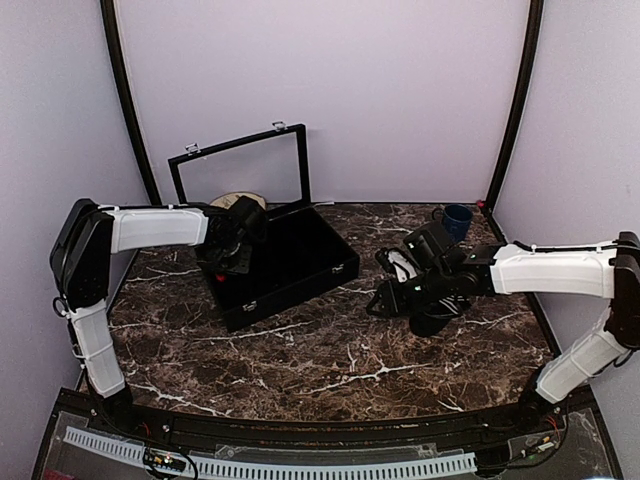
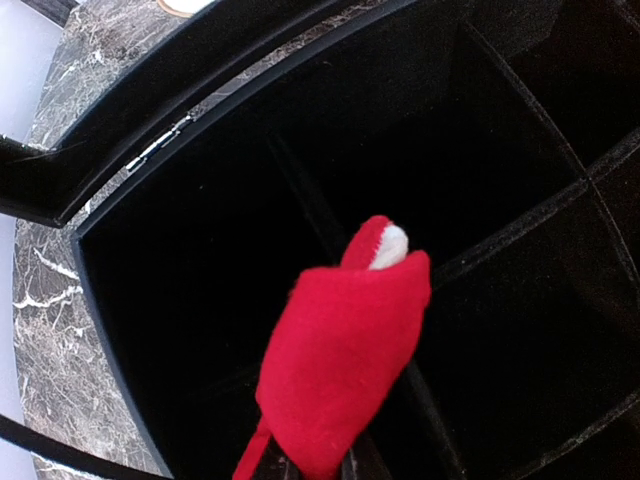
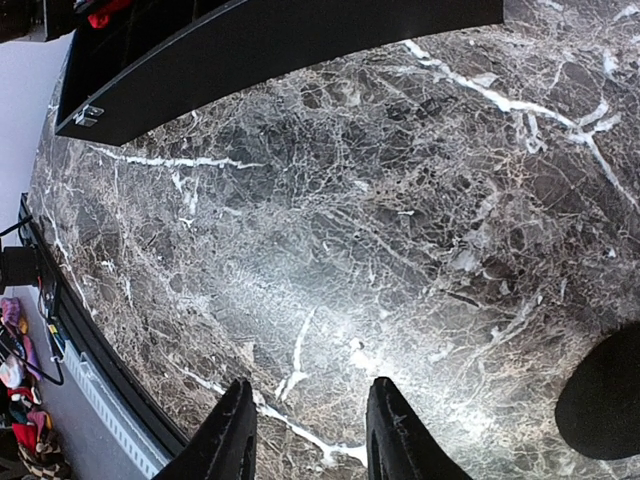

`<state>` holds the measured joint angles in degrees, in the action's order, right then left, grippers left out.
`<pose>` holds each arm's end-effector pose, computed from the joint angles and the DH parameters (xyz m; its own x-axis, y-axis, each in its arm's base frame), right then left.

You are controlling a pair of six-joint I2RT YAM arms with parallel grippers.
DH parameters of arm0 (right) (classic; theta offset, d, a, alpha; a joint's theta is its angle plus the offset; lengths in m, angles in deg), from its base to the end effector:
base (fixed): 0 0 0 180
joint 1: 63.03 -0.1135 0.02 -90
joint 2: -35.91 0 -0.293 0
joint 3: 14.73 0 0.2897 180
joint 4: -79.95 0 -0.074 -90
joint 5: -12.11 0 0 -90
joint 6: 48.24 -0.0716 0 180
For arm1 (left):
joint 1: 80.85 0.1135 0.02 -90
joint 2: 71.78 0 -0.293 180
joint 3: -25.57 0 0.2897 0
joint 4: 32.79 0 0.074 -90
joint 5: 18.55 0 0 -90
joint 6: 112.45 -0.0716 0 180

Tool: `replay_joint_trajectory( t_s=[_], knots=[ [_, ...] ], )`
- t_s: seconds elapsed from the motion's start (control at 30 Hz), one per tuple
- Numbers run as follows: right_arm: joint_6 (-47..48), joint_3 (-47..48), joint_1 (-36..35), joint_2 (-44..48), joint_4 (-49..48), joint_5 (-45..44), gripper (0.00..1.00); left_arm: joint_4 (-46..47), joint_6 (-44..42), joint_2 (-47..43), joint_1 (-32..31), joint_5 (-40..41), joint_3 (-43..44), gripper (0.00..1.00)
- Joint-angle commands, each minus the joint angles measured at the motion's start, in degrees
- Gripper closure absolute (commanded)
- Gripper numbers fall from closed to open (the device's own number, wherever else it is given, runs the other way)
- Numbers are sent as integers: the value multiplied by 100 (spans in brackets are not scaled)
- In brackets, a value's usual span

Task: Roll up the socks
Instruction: Place the sock in the storage box.

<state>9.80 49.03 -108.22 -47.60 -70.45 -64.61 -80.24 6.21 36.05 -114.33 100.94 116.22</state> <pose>0.2372 0.2621 0.1977 -0.8750 -0.1498 -0.4604 -0.3923 0.7768 0.4927 0.3905 -0.2160 0.1837 -0.8072 0.0334 -0.5893 -0.0945 0.9782 0.1848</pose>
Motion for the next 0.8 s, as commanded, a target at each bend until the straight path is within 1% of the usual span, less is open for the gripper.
replay_joint_trajectory(
  t_s=[0.0, 0.33, 0.57, 0.77],
  knots=[
    [25, -140, 45, 201, -184, 51, 64, -333, -44, 49, 69, 73, 214, 100],
    [33, -145, 49, 100, -309, 126, 64, -995, 147, 130, 78, -22, 189, 100],
    [57, -58, 51, -31, -382, 183, 64, -1110, 113, 135, 78, -118, 86, 100],
    [68, 36, 46, -130, -397, 204, 64, -1212, 7, 325, 95, -250, 134, 100]
  ],
)
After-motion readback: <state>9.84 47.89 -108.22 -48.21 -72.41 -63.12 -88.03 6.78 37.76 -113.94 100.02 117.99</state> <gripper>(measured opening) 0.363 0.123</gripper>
